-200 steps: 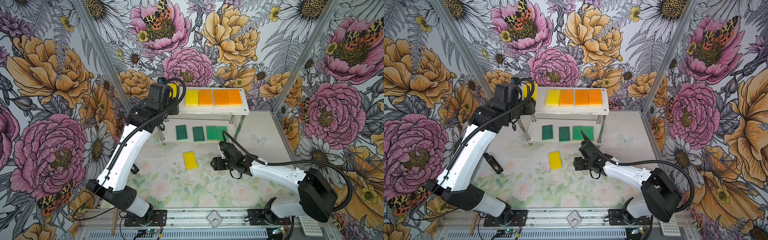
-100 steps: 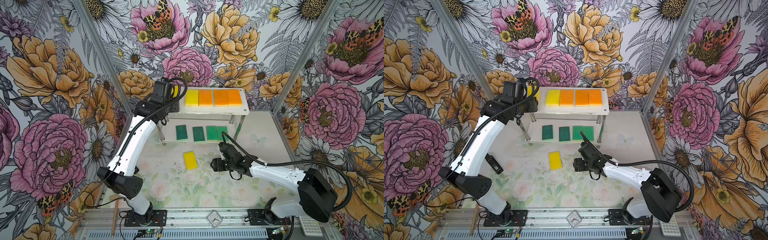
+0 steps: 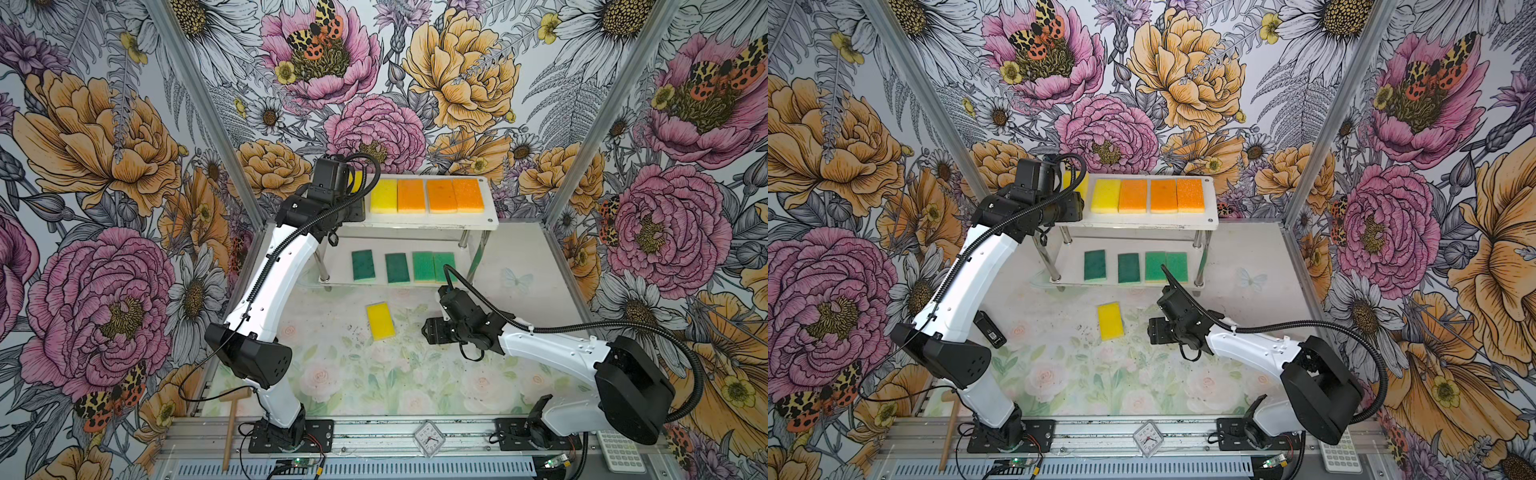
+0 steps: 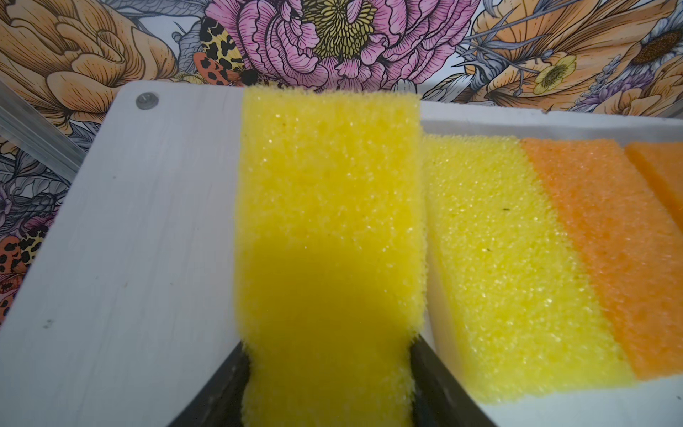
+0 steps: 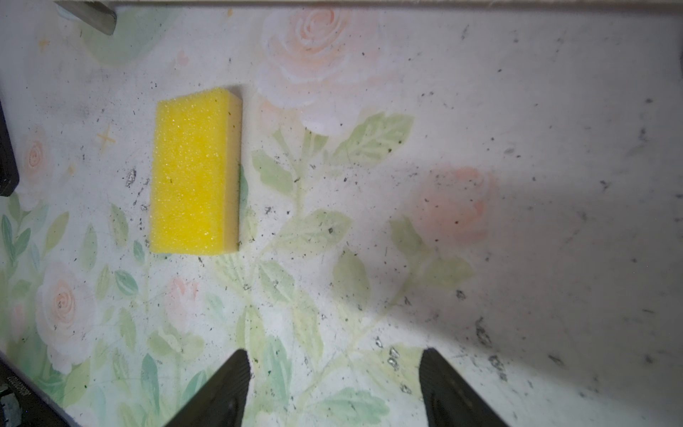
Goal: Place and organize the cleaning sponges onto the shelf
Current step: 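Hold the yellow sponge upright beside the other yellow sponge on the shelf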
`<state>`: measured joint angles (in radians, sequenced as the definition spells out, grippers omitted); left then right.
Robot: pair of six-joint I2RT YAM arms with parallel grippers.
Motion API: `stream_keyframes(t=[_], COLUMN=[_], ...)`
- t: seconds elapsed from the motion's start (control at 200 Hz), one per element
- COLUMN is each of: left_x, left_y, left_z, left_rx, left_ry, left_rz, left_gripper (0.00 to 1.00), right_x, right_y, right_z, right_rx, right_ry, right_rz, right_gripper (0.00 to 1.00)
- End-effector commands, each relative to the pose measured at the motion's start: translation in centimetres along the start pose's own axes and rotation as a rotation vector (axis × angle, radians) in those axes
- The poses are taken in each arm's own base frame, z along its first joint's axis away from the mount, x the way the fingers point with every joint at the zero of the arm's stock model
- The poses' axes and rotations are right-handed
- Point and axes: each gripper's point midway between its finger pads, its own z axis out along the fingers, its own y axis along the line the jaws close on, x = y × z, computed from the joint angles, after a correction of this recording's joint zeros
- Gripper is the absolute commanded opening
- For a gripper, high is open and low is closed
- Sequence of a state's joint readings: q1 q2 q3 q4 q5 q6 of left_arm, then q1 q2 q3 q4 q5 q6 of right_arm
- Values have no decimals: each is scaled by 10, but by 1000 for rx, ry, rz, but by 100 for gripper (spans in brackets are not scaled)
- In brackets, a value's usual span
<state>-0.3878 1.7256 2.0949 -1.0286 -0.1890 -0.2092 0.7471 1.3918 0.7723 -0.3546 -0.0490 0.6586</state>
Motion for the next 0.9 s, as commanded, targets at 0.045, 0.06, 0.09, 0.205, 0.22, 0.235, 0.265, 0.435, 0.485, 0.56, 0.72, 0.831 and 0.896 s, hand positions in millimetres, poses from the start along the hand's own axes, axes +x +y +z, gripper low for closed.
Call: stream_keyframes(t=[0.045, 0.06, 0.09, 0.205, 0.22, 0.235, 0.265, 0.435, 0.485, 0.56, 0.72, 0.831, 0.896], left_x=[-10, -10, -10, -11, -10, -11, -10, -10, -10, -11, -10, -10, -9], left_y=[-6, -7, -7, -12, -12, -13, -14, -18, -18, -18, -17, -17, -17], left_z=[-7, -7, -6, -5, -5, -5, -4, -2, -1, 0, 1, 2, 2], left_rx=[26, 26, 28, 36, 37, 37, 37, 41, 40, 38, 28, 28, 31], left_ry=[-28, -29, -28, -28, -27, -28, -27, -26, -25, -26, -24, -23, -21], left_rz=[-9, -11, -15, -15, -14, -13, -12, -12, -11, -13, -15, -21, -21], left_gripper=[61, 61, 61, 61, 61, 61, 61, 62, 62, 62, 63, 65, 65], right_x=[-5, -5, -4, -5, -5, -5, -5, -4, -4, -3, -3, -2, -2], right_y=[1, 1, 1, 2, 2, 2, 1, 1, 1, 1, -1, -1, -1], right_z=[0, 0, 0, 1, 1, 1, 1, 2, 2, 3, 3, 4, 5], right_rx=[5, 5, 6, 5, 4, 6, 8, 9, 7, 9, 12, 14, 16], right_ry=[-26, -25, -23, -22, -21, -22, -21, -18, -16, -16, -14, -10, -8], right_rz=[-1, -2, -1, -2, -3, -4, -3, -3, -3, -5, -2, -4, -4], right_gripper=[75, 75, 75, 75, 75, 75, 75, 75, 75, 75, 75, 75, 75])
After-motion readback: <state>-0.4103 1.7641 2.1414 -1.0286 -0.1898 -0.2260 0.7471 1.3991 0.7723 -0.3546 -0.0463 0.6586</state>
